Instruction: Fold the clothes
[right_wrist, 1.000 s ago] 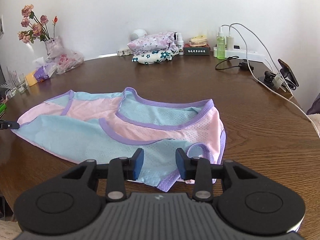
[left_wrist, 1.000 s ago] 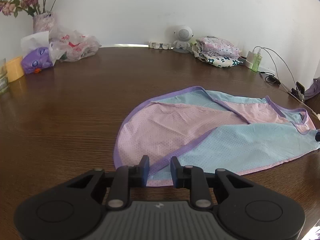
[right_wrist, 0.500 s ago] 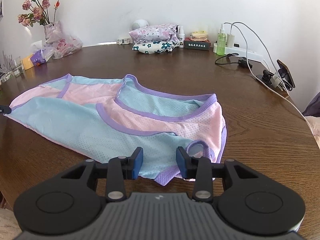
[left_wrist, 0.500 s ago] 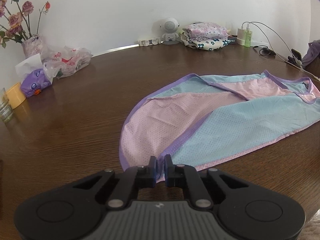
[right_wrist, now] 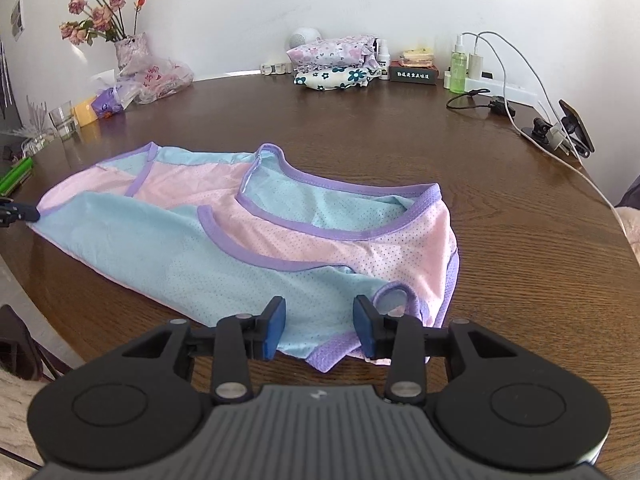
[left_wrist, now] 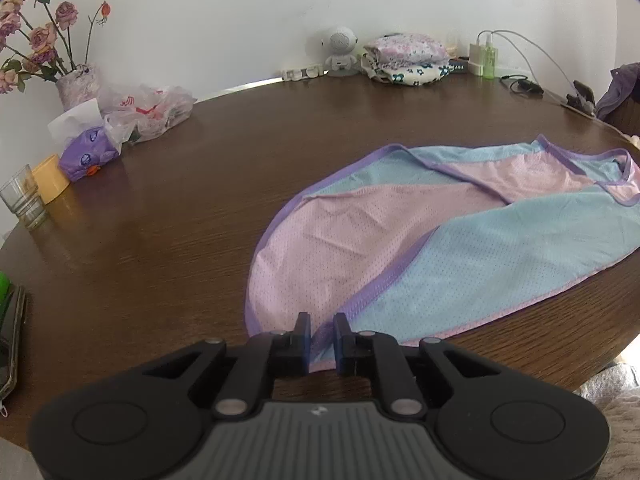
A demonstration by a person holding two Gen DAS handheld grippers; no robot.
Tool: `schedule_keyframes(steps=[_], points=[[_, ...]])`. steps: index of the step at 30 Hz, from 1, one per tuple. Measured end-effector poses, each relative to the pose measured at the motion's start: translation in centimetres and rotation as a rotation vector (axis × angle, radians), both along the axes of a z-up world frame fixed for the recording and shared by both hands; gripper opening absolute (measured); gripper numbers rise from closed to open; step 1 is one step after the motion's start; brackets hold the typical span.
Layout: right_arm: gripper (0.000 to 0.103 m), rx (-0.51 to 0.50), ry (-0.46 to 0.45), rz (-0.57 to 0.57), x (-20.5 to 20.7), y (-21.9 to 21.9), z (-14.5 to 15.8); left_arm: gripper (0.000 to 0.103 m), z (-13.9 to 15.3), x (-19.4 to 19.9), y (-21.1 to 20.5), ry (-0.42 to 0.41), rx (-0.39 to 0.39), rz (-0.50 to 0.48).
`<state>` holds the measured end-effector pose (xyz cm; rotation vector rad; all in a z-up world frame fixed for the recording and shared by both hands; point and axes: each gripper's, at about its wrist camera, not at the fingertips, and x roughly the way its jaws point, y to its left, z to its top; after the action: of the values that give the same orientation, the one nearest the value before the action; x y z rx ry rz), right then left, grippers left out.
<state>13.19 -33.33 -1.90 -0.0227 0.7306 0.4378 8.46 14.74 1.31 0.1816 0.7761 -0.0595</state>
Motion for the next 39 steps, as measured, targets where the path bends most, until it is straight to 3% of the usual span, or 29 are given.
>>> schedule_keyframes(steps=[4, 9, 15, 23, 29, 35, 39], points=[[0.047, 0.061, -0.050, -0.019, 0.0, -0.6, 1.6, 0.016, 0.9, 1.6, 0.9, -0.027, -0.041, 0.014], [0.047, -0.023, -0.019, -0.073, 0.9, -0.8, 0.3, 0.016, 0.3, 4.6, 2.4, -0.008, -0.114, 0.046], [0.047, -0.013, -0.011, -0.077, 0.7, -1.2, -0.9, 0.011, -1.1, 6.1, 3.2, 0.016, -0.124, 0.077], [0.049, -0.027, -0.007, -0.067, 0.7, -1.0, -0.8, 0.009, 0.4, 6.7, 4.3, -0.024, -0.148, 0.092], [0.049, -0.029, -0.011, -0.070, 0.6, -0.8, -0.9, 0.002, -0.6, 7.8, 4.1, 0.038, -0.068, 0.080], [0.059, -0.046, -0.019, -0.053, 0.4, -0.4, -1.0, 0.003, -0.9, 7.6, 3.5, 0.017, 0.024, 0.079], [0.060, -0.056, -0.020, -0.046, 0.4, -0.1, -1.0, 0.003, 0.3, 6.7, 3.8, -0.026, -0.029, 0.077]])
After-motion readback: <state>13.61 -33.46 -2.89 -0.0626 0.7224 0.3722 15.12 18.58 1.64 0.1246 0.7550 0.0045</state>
